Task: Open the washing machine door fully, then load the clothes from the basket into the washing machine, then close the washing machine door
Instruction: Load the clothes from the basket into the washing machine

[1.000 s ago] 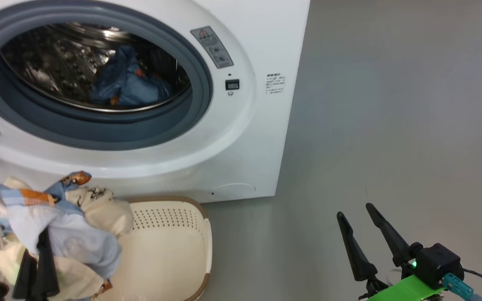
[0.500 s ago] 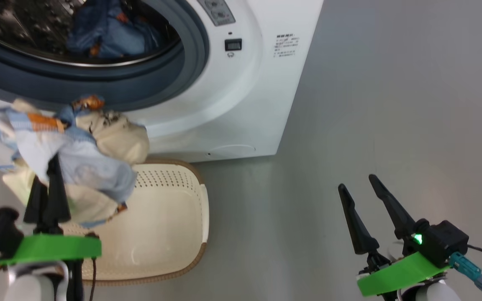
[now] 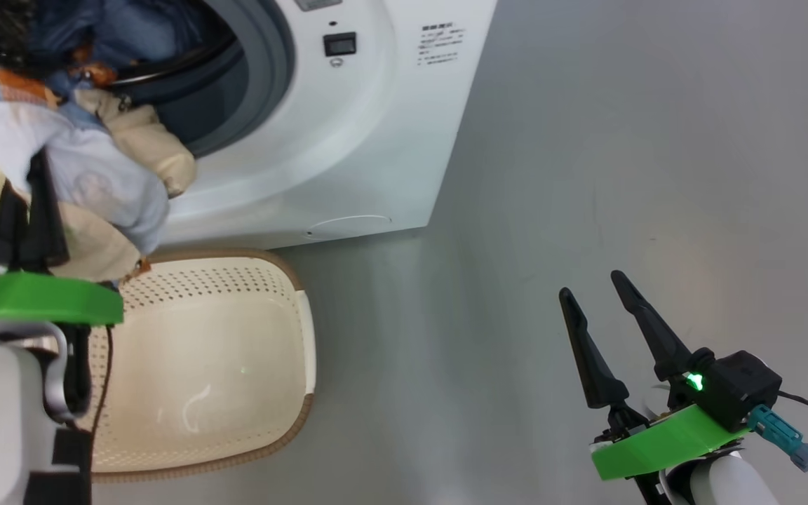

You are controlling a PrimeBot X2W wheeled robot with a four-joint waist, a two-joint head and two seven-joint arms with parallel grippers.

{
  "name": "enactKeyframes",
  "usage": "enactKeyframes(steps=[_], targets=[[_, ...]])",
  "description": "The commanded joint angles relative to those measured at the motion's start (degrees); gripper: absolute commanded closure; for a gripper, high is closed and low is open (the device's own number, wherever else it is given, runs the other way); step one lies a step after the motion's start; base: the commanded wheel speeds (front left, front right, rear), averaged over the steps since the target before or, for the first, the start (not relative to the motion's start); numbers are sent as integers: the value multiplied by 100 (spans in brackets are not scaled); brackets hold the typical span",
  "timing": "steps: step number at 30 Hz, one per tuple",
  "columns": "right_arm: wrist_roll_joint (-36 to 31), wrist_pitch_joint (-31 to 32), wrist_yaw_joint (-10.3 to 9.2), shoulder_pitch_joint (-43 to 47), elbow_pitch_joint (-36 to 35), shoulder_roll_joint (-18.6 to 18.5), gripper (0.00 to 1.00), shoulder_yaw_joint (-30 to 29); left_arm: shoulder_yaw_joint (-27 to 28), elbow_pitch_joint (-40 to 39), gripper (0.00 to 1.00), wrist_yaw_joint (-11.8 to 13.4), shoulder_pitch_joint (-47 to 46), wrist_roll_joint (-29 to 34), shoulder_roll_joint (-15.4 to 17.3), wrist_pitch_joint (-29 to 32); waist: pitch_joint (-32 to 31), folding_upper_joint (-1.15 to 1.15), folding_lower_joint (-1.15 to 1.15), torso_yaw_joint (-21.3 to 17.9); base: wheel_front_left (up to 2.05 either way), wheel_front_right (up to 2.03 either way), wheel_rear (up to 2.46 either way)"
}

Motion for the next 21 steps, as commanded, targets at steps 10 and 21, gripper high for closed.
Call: enactKeyframes(steps=[10, 21], targets=[[67, -27, 8, -249, -116, 61, 0, 281, -113, 978, 100, -12, -1363, 27, 624, 161, 390, 0, 0, -365, 0, 0, 0], [79, -27, 8, -360, -192, 122, 0, 285, -335, 1791, 100, -14, -2768, 65, 1096, 367, 1079, 0, 0, -586, 0, 0, 0]])
